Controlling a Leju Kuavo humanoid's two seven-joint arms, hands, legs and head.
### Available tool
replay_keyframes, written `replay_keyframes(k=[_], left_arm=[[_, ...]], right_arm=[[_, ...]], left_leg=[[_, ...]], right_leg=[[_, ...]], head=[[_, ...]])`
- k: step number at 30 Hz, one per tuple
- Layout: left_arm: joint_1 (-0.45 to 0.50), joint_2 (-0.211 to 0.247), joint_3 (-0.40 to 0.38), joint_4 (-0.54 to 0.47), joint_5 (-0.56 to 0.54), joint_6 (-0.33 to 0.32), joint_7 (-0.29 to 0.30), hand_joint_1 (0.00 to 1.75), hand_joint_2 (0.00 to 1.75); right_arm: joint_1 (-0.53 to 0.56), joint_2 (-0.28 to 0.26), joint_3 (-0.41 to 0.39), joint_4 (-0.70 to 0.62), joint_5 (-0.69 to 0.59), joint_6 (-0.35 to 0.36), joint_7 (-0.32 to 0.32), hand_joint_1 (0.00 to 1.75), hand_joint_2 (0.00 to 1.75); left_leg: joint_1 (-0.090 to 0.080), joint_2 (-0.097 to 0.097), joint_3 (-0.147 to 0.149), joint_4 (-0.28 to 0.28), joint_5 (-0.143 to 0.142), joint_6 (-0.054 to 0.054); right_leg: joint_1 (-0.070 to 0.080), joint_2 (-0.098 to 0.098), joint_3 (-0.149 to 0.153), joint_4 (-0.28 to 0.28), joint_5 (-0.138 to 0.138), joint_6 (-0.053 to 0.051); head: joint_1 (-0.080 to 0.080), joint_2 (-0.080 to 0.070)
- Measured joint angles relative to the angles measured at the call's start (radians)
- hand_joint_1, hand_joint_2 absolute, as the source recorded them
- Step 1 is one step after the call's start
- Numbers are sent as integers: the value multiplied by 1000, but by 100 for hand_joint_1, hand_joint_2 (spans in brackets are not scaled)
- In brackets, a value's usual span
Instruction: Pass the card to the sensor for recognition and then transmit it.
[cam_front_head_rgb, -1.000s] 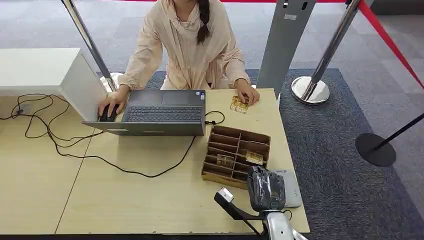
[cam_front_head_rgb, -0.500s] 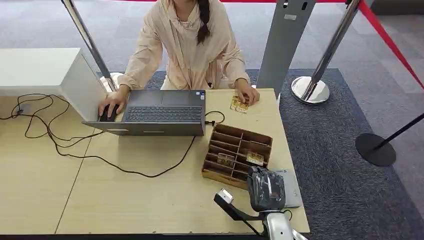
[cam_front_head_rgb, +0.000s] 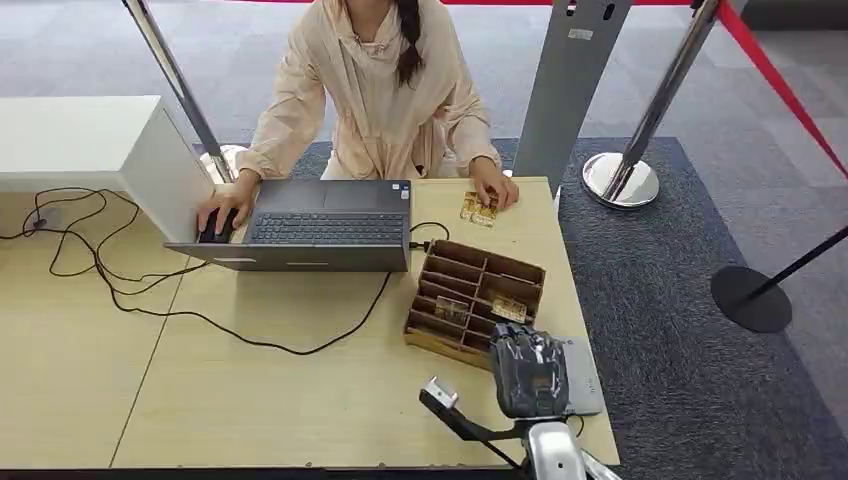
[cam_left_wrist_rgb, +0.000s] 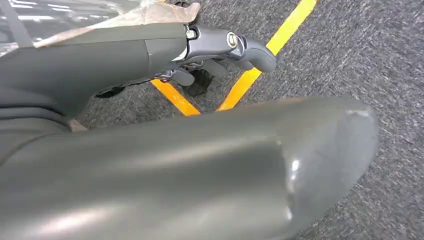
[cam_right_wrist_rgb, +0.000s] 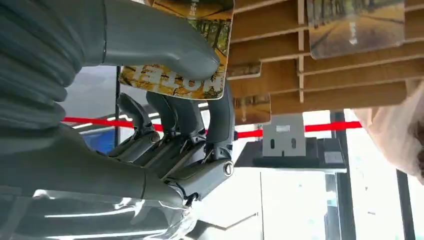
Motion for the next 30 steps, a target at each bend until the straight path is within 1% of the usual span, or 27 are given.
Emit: replay_keyframes(k=[9,14,15,18,19,22,23,25,27,30], left_arm=[[0,-1,0,0,0,0,0,0,0],[0,-1,0,0,0,0,0,0,0],[0,-1,0,0,0,0,9,0,0],[-9,10,-1,24,0,-2,79,0,0],[-13,20,-2,35,0,-8,107,0,0],[-22,43,-8,74,0,-55,193,0,0],[-23,51,-10,83,0,-87,221,0,0],[-29,68,-11,106,0,-180,305,0,0],[-36,81,-12,125,0,-245,348,0,0],[-42,108,-11,153,0,-354,424,0,0]], right_arm=[[-8,0,3,-83,50,33,0,147,175],[-11,0,6,-132,56,50,0,145,175],[-12,0,6,-142,57,52,0,145,175],[-13,3,8,-174,60,64,0,141,175],[-14,4,9,-185,61,69,-1,141,175],[-20,9,10,-214,62,86,-6,143,175],[-22,11,10,-222,62,90,-9,143,175],[-29,16,10,-240,62,98,-19,143,175],[-38,23,10,-253,62,103,-26,143,175],[-58,31,11,-271,62,114,-68,143,175]], left_leg=[[0,0,0,0,0,0],[0,0,0,0,0,0],[0,0,0,0,0,0],[0,0,0,0,0,0],[0,0,0,0,0,0],[0,0,0,0,0,0],[0,0,0,0,0,0],[0,0,0,0,0,0],[0,0,0,0,0,0],[1,0,-1,0,0,0]], right_leg=[[0,0,0,0,0,0],[0,0,0,0,0,0],[0,0,0,0,0,0],[0,0,0,0,0,0],[0,0,0,0,0,0],[0,0,0,0,0,0],[0,0,0,0,0,0],[0,0,0,0,0,0],[0,0,0,0,0,0],[1,0,0,0,0,0]], head=[[0,0],[0,0],[0,0],[0,0],[0,0],[0,0],[0,0],[0,0],[0,0],[0,0]])
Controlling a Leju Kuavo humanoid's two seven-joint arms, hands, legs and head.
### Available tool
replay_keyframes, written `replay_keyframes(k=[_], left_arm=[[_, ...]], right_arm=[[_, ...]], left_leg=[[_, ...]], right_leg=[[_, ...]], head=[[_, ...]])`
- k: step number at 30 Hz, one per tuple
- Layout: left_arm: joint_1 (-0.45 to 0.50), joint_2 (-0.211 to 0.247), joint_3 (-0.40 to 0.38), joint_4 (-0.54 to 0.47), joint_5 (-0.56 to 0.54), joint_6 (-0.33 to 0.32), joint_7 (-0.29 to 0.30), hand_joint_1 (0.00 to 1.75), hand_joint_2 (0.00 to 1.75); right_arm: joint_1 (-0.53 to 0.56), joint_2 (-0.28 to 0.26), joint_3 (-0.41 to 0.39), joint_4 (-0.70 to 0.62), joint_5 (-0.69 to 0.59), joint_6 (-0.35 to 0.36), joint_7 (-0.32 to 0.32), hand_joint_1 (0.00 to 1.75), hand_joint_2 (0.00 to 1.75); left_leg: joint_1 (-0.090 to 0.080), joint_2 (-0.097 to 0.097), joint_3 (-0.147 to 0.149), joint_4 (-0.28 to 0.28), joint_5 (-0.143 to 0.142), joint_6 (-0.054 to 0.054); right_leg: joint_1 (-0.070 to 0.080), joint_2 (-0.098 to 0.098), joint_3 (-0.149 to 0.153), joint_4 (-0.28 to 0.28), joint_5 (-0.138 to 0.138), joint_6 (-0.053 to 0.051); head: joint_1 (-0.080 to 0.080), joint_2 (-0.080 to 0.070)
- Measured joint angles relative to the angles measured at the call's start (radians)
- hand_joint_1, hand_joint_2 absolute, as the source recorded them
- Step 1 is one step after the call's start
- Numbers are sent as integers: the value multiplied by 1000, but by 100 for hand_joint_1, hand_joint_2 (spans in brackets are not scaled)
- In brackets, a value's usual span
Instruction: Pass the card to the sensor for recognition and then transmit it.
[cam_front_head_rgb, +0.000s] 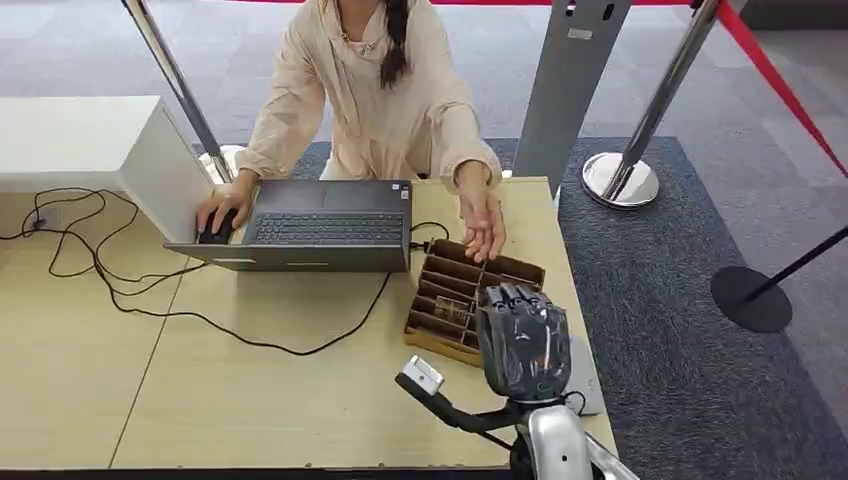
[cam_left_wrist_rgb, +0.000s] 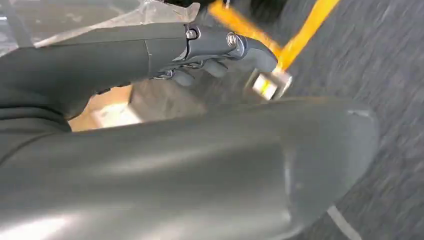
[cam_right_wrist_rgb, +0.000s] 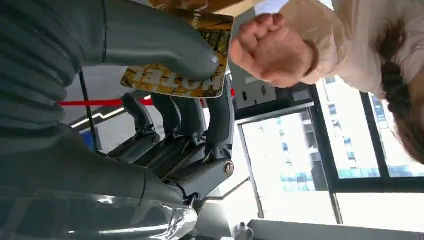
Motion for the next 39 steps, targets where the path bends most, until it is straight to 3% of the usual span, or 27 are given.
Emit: replay_keyframes(k=[2,7,18,20,23,24,25,26,27,28,29,30,32,36,39], left_arm=[[-4,11,1,18,0,-59,33,0,0],[-10,29,2,58,0,-128,80,0,0],[-47,98,51,162,0,-570,303,0,0],[-53,105,64,178,0,-606,318,0,0],[-59,110,83,202,0,-607,321,0,0],[-61,107,89,206,-2,-571,287,0,0],[-59,83,98,203,-3,-492,207,0,0],[-51,51,106,187,-3,-378,81,0,0],[-44,6,105,169,-5,-218,-95,0,0],[-34,-7,105,146,-10,-21,-237,0,0],[-22,-31,102,136,8,162,-316,0,0],[5,-40,95,115,115,367,-381,0,0],[20,-42,86,75,276,367,-418,0,0],[22,-61,67,29,28,358,-436,0,0],[23,-77,61,1,-16,358,-443,0,0]], right_arm=[[-16,6,2,-10,0,13,-21,143,175],[-41,14,5,-27,0,21,-47,145,175],[-219,40,36,-16,-33,35,-146,150,175],[-247,48,45,-6,-42,32,-155,150,175],[-281,56,58,10,-48,32,-163,152,175],[-287,58,61,14,-48,32,-167,152,175],[-290,60,63,18,-41,38,-157,152,175],[-286,55,64,15,-19,66,-106,152,175],[-276,40,63,3,-5,101,-26,154,175],[-270,26,61,-8,-2,121,30,154,175],[-266,10,57,-17,-2,133,55,154,175],[-257,-8,52,-30,0,143,58,154,175],[-236,-32,41,-57,0,150,56,154,175],[-225,-56,25,-81,0,151,42,157,175],[-225,-64,18,-86,0,149,38,155,175]], left_leg=[[0,0,0,0,0,0],[0,0,-1,0,0,0],[2,0,0,0,1,-1],[2,0,0,0,1,-1],[2,0,-1,0,1,-1],[2,0,-1,0,1,-1],[1,1,0,1,0,0],[1,1,0,0,0,0],[-1,0,0,0,0,1],[-1,0,0,0,-1,1],[1,1,0,1,-1,2],[1,4,-2,1,-2,2],[0,3,-3,1,-2,2],[0,1,-2,1,-2,2],[0,2,-2,1,-1,3]], right_leg=[[0,0,0,0,0,0],[0,0,0,0,0,0],[2,0,0,0,1,-1],[2,0,0,0,1,-1],[2,0,0,0,1,-1],[2,0,0,0,1,-1],[2,0,-1,-1,1,-1],[1,0,-1,-1,0,-1],[0,0,0,-1,0,0],[-1,0,-1,-1,-1,2],[1,1,0,-1,-1,2],[1,5,-1,-3,0,2],[0,4,-2,-5,2,3],[0,3,-1,-4,1,4],[0,3,-1,-4,1,3]], head=[[-1,0],[0,0],[0,0],[-1,0],[0,0],[-1,0],[-1,0],[-2,0],[-2,0],[-4,0],[-3,0],[3,0],[9,0],[8,0],[7,0]])
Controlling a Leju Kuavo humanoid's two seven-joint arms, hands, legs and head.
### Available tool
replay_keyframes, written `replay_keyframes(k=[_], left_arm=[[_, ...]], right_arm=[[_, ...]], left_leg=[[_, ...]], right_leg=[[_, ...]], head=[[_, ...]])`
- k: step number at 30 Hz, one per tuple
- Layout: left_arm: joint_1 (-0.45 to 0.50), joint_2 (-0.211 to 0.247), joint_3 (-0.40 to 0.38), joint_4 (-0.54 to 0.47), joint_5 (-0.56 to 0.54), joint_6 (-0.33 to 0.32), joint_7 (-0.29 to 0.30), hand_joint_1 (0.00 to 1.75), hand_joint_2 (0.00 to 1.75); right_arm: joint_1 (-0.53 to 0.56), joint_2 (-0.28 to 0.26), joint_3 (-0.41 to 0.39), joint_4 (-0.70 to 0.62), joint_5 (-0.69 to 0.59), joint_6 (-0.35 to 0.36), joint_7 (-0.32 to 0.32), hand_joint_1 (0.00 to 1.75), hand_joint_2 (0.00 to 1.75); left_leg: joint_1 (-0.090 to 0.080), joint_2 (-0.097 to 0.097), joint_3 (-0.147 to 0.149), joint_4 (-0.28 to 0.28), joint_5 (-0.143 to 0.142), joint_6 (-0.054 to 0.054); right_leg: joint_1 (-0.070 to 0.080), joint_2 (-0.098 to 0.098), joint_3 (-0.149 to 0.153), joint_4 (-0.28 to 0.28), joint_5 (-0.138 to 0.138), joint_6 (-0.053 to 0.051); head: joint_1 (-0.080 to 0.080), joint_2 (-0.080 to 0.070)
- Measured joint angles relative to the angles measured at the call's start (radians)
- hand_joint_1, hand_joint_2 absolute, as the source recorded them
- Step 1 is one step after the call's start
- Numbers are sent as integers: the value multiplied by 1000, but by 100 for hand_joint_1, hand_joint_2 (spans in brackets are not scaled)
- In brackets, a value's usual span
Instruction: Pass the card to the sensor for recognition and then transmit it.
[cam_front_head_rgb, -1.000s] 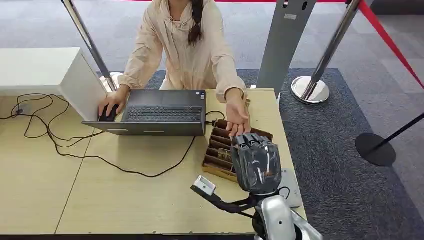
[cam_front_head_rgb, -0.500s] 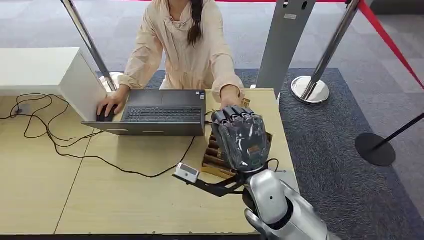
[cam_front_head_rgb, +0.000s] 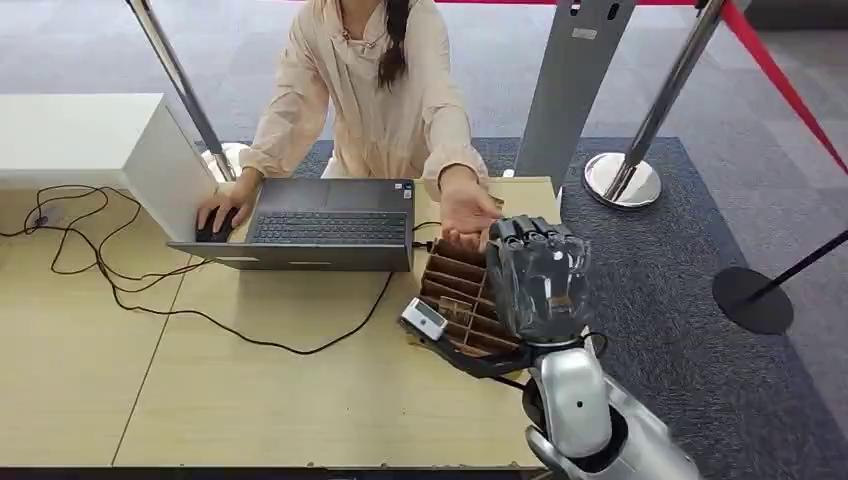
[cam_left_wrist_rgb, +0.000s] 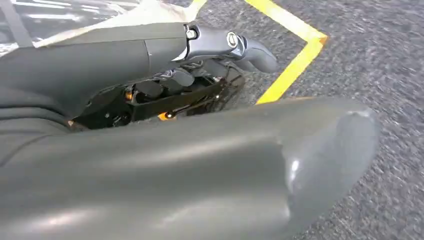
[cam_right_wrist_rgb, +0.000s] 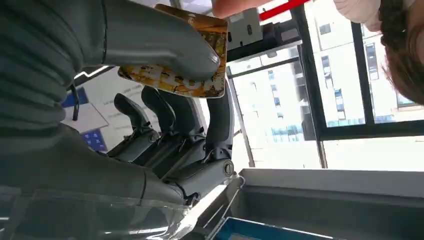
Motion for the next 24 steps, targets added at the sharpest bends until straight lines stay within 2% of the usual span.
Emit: replay_keyframes(k=[13,24], left_arm=[[2,-16,-21,-55,114,0,-19,0,0],[2,-12,-28,-60,116,0,-24,0,0]], right_arm=[[15,-4,-8,-2,0,-29,-6,157,175],[17,9,-10,13,0,-35,-24,159,175]], left_leg=[[0,0,0,0,0,0],[0,0,0,0,0,0]], right_leg=[[0,0,0,0,0,0],[0,0,0,1,0,0]], head=[[0,0],[0,0]])
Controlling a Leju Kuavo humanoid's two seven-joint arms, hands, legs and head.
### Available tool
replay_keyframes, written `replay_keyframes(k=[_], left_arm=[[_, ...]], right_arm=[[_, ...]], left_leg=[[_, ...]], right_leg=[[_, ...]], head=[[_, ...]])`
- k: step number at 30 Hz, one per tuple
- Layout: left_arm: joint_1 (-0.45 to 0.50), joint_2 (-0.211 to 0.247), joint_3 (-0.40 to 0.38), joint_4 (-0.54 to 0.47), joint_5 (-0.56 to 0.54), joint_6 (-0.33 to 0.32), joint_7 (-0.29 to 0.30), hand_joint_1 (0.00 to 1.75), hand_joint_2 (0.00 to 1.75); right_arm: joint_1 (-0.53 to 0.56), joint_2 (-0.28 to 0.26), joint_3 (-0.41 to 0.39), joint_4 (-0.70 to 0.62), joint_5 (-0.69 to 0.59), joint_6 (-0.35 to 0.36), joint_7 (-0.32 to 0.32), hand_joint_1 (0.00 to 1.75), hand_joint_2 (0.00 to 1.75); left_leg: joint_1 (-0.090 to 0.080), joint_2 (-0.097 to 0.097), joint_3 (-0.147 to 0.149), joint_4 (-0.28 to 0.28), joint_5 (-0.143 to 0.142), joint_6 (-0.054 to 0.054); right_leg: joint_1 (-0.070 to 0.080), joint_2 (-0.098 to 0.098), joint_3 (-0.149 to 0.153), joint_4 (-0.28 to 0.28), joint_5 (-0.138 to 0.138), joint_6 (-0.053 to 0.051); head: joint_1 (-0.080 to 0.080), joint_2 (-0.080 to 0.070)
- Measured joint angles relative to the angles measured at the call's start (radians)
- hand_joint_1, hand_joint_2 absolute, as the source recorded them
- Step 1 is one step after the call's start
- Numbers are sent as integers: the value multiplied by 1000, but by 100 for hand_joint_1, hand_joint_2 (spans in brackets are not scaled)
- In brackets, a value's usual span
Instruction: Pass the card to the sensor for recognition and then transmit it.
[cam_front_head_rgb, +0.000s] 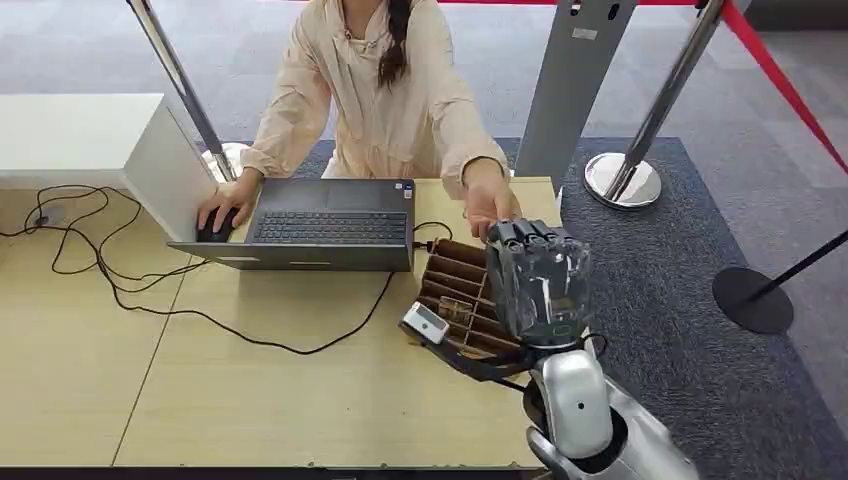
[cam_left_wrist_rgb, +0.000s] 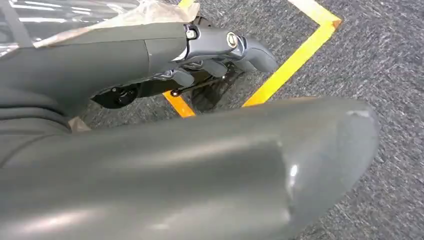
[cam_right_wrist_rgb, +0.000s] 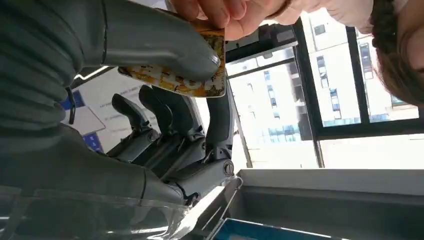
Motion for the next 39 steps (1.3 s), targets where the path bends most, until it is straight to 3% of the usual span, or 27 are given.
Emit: replay_keyframes(k=[9,11,12,13,14,18,19,33,39], left_arm=[[-1,0,-16,0,0,0,-1,0,0],[-1,0,-19,0,0,0,-1,0,0],[-1,0,-20,0,0,0,-1,0,0],[-1,0,-22,0,0,0,-1,0,0],[-1,0,-22,0,0,0,-1,0,0],[-2,0,-24,0,0,0,0,0,0],[-2,0,-26,0,0,0,0,0,0],[-2,0,-43,0,0,0,7,0,0],[2,0,-45,-3,0,0,7,0,0]], right_arm=[[0,35,0,37,0,-26,-25,157,175],[-1,43,0,49,0,-34,-33,150,175],[-1,46,0,51,0,-35,-34,134,175],[-1,51,0,55,0,-39,-36,28,175],[-1,54,0,59,-1,-42,-40,2,175],[-1,68,-2,77,-2,-51,-45,0,175],[-1,71,-2,81,-2,-54,-46,0,0],[9,93,-21,109,-2,-95,-51,0,0],[51,101,-30,84,-2,-148,-51,0,0]], left_leg=[[0,0,0,0,0,0],[0,0,0,0,0,0],[0,0,0,0,0,0],[0,0,0,0,0,0],[0,0,0,0,0,0],[0,0,0,0,0,0],[0,0,0,0,0,0],[0,0,0,0,0,0],[0,0,0,0,0,0]], right_leg=[[0,0,0,0,0,0],[0,0,0,0,0,0],[0,0,0,0,0,0],[0,0,0,0,0,0],[0,0,0,0,0,0],[0,0,0,0,0,0],[0,0,0,0,0,0],[0,0,0,0,0,0],[0,0,0,0,0,0]], head=[[0,0],[0,0],[0,0],[0,0],[0,0],[0,0],[0,0],[0,0],[0,0]])
